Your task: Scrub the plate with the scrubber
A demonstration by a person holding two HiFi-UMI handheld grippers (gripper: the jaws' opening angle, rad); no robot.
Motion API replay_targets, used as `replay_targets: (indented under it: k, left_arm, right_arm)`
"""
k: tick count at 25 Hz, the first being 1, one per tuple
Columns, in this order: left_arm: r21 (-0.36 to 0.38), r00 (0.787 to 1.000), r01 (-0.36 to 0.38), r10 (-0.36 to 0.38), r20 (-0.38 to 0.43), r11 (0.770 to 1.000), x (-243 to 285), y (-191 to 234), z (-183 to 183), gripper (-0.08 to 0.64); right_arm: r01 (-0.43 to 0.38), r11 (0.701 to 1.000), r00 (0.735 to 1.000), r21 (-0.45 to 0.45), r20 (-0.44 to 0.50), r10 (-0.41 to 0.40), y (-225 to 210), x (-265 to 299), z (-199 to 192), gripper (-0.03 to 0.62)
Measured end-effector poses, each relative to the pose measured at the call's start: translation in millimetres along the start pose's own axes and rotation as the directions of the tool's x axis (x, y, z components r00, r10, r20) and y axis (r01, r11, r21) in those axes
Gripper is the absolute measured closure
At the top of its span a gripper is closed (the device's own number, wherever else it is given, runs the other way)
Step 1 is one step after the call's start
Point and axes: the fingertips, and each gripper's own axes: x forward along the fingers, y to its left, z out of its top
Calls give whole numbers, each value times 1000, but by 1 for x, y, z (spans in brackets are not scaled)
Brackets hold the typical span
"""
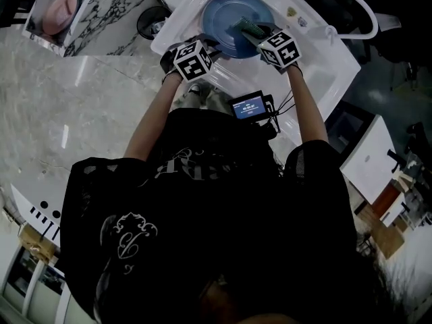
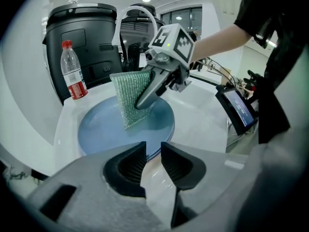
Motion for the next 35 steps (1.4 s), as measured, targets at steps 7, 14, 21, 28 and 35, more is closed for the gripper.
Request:
replay_targets:
  k: [7,14,21,28,35]
  left_arm:
    - [3,1000,7,-7,-4,1000,1,1,0,471]
    - [15,1000,10,-10,-13,1000,2,4,-1,469]
    - [17,1000,13,-13,-23,1000,4,2,1,469]
    - [14,1000,9,-8,-22,1000,6,1,4,469]
    - [24,999,21,-20,-33,999,6,-1,5,469]
  right_arm:
    - [-81,996,996,-28,-44,79,44,-7,-14,502]
    - [-139,976,986,-166,-111,122,71,-4,-10,502]
    - [-147,975,988,-164,-77,136,69,-8,-1,502]
    - [19,992,1000,-124,-16,-21,-1,-12,16,502]
    - [150,959,983,-242,-72,-172,-70,-9,26,502]
